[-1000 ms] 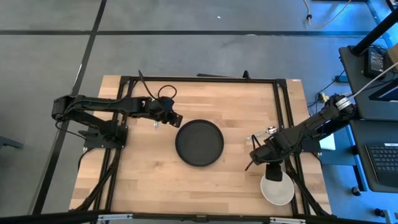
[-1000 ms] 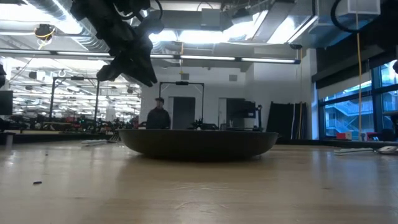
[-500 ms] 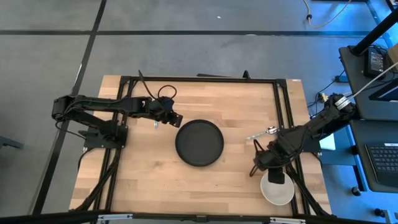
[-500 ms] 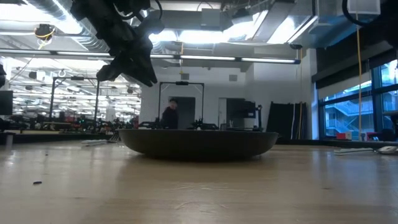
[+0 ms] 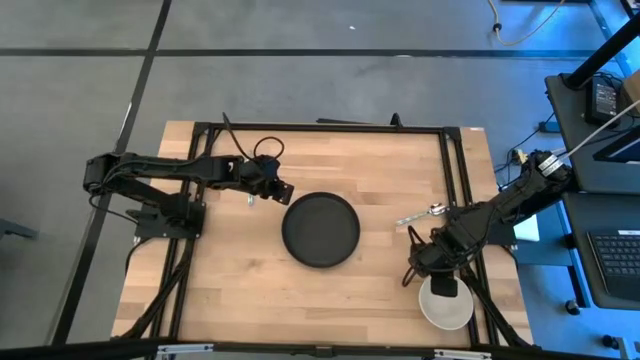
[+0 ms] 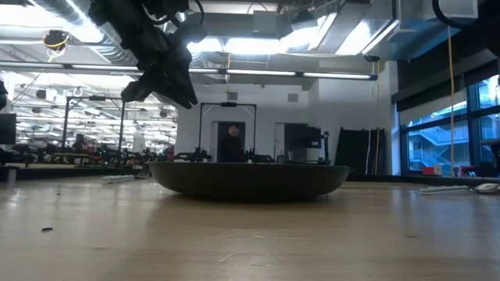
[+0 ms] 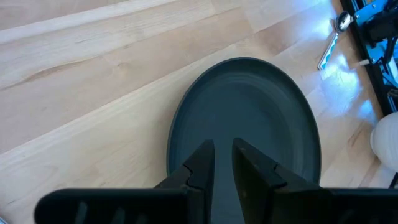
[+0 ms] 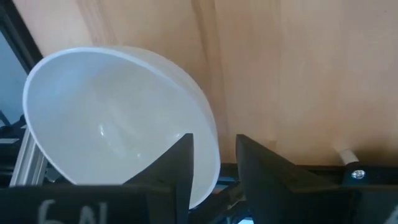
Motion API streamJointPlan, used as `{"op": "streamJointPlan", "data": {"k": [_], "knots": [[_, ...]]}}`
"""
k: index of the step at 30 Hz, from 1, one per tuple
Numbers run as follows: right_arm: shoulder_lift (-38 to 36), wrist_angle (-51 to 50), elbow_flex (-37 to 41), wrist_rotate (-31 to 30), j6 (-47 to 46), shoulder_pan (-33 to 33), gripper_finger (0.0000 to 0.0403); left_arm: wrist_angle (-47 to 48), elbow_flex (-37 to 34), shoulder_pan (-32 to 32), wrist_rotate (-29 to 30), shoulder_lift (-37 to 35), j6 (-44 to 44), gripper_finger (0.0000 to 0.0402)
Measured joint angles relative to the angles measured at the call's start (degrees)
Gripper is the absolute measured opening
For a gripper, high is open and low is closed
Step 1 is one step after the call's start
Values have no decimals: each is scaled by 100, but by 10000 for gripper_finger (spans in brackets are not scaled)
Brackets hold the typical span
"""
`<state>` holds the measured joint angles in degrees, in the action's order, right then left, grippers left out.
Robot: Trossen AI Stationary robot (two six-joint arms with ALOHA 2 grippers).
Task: Pick and place plate/cup/fork/spoon on tray
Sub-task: Stack the white bowl on the black plate
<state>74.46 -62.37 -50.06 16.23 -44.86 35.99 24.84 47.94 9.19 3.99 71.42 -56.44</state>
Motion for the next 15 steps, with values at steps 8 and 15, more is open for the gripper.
{"op": "streamJointPlan", "data": {"k": [8, 15], "knots": [[1, 4, 0, -76, -30, 23, 122, 7, 0, 0, 0, 0, 150, 50], [2, 165, 0, -86, -207, 193, 122, 17, 0, 0, 0, 2, 158, 50]]}}
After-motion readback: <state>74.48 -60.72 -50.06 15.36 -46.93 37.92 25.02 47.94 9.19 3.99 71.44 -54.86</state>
